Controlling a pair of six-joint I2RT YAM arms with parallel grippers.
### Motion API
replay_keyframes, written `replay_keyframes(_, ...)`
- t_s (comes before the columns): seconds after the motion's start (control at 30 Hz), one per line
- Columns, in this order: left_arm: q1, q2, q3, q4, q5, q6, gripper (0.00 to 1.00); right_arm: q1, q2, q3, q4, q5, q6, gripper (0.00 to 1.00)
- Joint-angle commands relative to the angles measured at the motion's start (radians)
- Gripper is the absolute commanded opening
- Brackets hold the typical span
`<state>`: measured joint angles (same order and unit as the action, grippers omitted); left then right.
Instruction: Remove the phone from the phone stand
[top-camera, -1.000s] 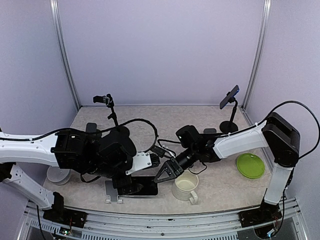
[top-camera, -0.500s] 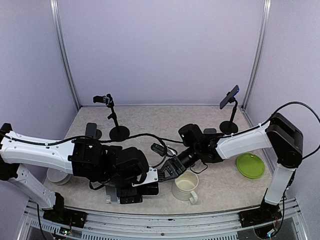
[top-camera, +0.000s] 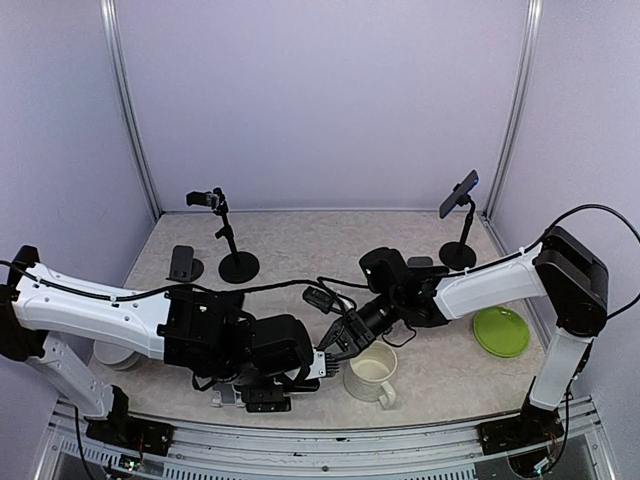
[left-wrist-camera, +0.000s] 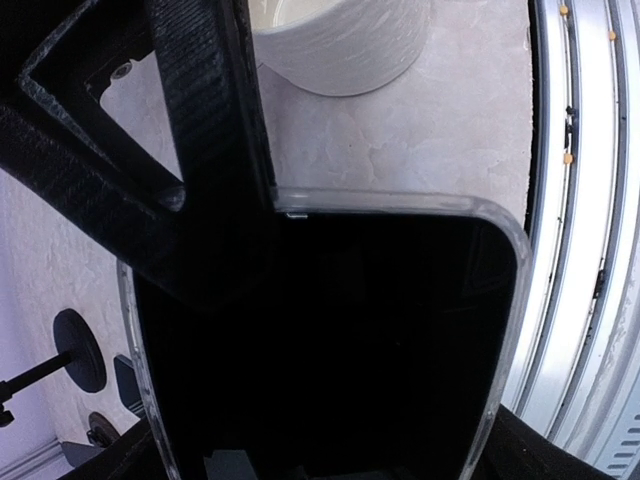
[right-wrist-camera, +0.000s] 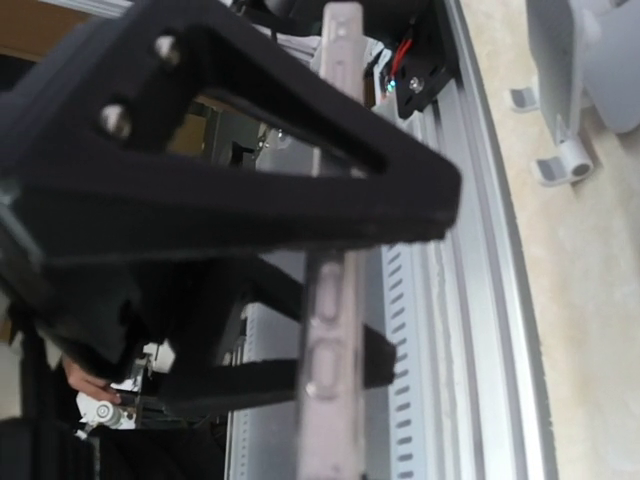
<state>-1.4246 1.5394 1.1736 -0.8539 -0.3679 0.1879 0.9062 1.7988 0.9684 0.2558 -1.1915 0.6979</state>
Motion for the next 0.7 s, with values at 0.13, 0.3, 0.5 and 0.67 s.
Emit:
replay_keyframes(0.13,-0.006,0.002,0.043,0.017,-0.080,0.000,0.70,-0.007,-0.037,-0.002,0.074,-0.063,0.011,0.00)
replay_keyframes(0.3,0.008,-0.009,0.042,0.033,-0.097,-0.026,0.55,-0.016,-0.038,-0.002,0.076,-0.052,0.010,0.12)
replay_keyframes(0.5,0.074,-0.025,0.039,0.057,-0.053,-0.082,0.47,-0.054,-0.083,-0.006,0.082,-0.009,0.012,0.69)
replay_keyframes(0.67,0.164,-0.046,0.020,0.117,0.014,-0.131,0.43,-0.108,-0.112,-0.027,0.124,0.022,0.030,1.00)
